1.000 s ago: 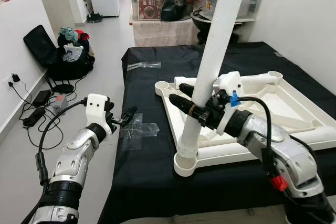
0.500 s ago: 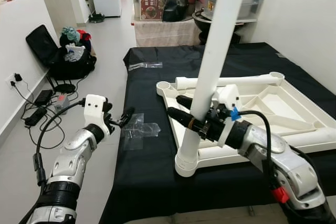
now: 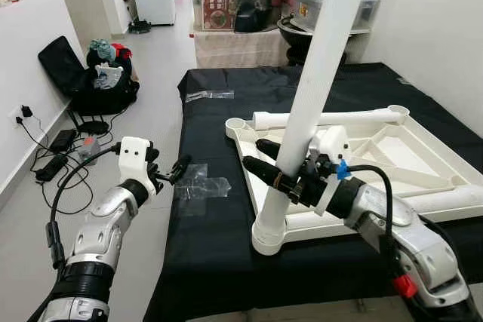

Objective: Building children table

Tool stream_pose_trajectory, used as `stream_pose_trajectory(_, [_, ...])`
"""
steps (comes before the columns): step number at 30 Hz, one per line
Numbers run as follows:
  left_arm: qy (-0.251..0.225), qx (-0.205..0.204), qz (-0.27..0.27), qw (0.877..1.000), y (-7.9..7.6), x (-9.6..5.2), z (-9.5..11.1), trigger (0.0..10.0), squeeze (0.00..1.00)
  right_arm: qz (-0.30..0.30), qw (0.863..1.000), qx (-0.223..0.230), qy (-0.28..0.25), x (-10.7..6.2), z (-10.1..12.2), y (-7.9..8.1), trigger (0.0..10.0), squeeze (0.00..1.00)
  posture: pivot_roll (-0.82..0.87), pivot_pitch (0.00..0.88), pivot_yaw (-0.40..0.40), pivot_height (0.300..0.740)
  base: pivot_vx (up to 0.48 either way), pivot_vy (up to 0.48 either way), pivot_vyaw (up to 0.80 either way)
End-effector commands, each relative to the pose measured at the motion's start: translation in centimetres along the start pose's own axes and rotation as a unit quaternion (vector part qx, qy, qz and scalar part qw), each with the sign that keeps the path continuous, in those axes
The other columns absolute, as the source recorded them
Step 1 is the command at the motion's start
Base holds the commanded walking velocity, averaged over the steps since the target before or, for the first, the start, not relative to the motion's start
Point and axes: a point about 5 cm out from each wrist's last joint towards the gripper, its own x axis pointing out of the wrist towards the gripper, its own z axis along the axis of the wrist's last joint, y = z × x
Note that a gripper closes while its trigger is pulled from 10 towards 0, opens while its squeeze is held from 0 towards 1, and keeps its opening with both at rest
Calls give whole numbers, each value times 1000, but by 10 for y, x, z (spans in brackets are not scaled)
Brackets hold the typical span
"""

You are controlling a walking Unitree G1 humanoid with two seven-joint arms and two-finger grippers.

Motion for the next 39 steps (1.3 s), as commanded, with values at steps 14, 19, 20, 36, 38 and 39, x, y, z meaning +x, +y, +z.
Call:
stream_pose_trajectory(14, [11, 7, -9, 1000, -1, 0, -5, 10000, 0, 102, 994, 32, 35, -4, -28, 12, 10000, 0, 69, 0, -34, 740, 0, 0, 0])
stream_pose_trajectory(19, [11, 5, -8, 1000, 0, 0, -5, 10000, 0, 180, 982, 22, 59, 1, -30, 21, 10000, 0, 76, 0, -42, 740, 0, 0, 0])
stream_pose_trajectory(20, [11, 5, -8, 1000, 0, 0, -5, 10000, 0, 188, 980, 21, 61, 1, -30, 22, 10000, 0, 76, 0, -42, 740, 0, 0, 0])
stream_pose_trajectory(36, [15, -11, 2, 1000, -2, -5, -12, 10000, 0, 309, 946, 81, 57, 23, -19, 15, 10000, 0, 124, 0, -106, 740, 0, 0, 0])
stream_pose_trajectory(38, [16, -14, 3, 1000, -2, -6, -13, 10000, 0, 312, 945, 86, 54, 24, -19, 14, 10000, 0, 126, 0, -110, 740, 0, 0, 0])
stream_pose_trajectory(39, [17, -16, 4, 1000, -2, -7, -15, 10000, 0, 314, 944, 90, 51, 25, -18, 14, 10000, 0, 126, 0, -111, 740, 0, 0, 0])
